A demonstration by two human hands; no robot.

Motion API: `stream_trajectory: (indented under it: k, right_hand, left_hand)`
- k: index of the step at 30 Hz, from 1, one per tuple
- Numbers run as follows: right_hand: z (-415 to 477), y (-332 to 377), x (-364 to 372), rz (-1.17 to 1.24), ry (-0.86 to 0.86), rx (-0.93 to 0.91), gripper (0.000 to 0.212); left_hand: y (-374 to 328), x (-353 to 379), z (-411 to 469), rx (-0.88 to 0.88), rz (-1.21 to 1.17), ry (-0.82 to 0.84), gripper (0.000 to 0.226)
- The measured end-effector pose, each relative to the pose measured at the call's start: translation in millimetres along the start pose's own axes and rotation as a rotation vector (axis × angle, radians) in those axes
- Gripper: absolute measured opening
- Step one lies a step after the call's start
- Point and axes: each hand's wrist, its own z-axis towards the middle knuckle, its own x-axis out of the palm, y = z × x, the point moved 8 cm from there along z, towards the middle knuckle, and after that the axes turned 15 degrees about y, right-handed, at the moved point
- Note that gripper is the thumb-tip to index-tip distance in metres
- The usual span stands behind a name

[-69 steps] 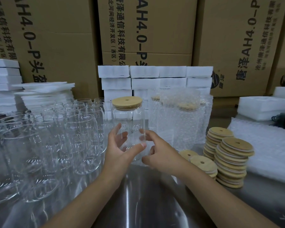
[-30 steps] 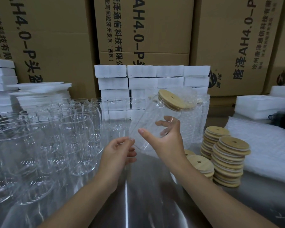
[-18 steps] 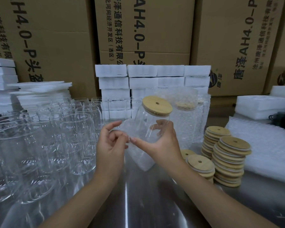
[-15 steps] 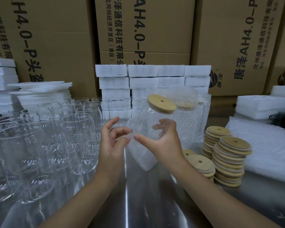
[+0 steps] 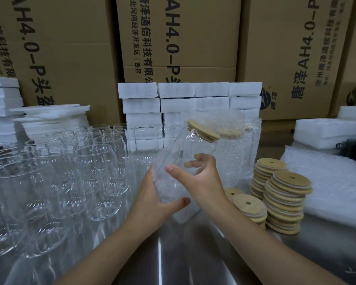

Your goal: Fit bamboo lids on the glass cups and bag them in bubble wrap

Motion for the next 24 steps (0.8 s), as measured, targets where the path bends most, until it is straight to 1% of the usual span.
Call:
stream_trajectory:
  k: [2, 4, 5, 8, 11, 12, 15, 17, 20, 21, 23, 24]
  right_hand:
    - [-1.1, -1.0, 6.1, -0.042, 0.05, -0.003, 0.073]
    - [-2.0, -2.1, 10.2, -0.08, 0.097, -0.005, 0.07]
    - [-2.4, -1.7, 12.2, -0.097, 0.12, -0.011, 0.072]
    - [-3.9, 2.1, 16.9, -0.123, 0.177, -0.03, 0.082]
    - [-5.0, 7.2, 21.0, -0.152, 0.226, -0.059, 0.085]
    - [-5.4, 8.4, 23.2, -0.147, 0.252, -0.067, 0.09]
    - [-7.5, 6.7, 30.1, -0.034, 0.355, -0.05, 0.113]
    - [-9.3, 6.9, 34.8, 0.007, 0.414, -0.046, 0.118]
    - [-10.1, 5.5, 40.2, 0.008, 0.489, -0.039, 0.123]
    - [-10.1, 5.0, 40.9, -0.004, 0.52, -0.037, 0.122]
    - [-10.7, 2.9, 43.6, -0.029, 0.603, -0.038, 0.115]
    - [-11.7, 0.5, 45.3, -0.059, 0.646, -0.028, 0.112]
  left_hand:
    - [1.3, -1.8, -1.2, -0.007, -0.024, -0.018, 0.098]
    - [1.2, -4.3, -3.1, -0.015, 0.026, -0.057, 0.093]
    - [1.2, -5.4, -4.1, -0.027, 0.052, -0.076, 0.093]
    - [1.6, -10.0, -6.9, -0.049, 0.054, -0.136, 0.104]
    - [-0.1, -17.4, -11.2, -0.055, 0.031, -0.222, 0.108]
    - [-0.7, -19.7, -12.5, -0.044, -0.001, -0.246, 0.106]
    - [-2.7, -26.4, -14.9, -0.006, -0.072, -0.311, 0.105]
    - [-3.3, -30.3, -16.5, 0.022, -0.122, -0.357, 0.104]
    - [-6.3, -36.2, -21.6, 0.075, -0.174, -0.43, 0.098]
    - [-5.8, -37.4, -22.7, 0.088, -0.2, -0.448, 0.093]
    - [-6.4, -39.4, -24.3, 0.115, -0.244, -0.472, 0.072]
    - [-8.4, -40.0, -25.5, 0.129, -0.256, -0.482, 0.069]
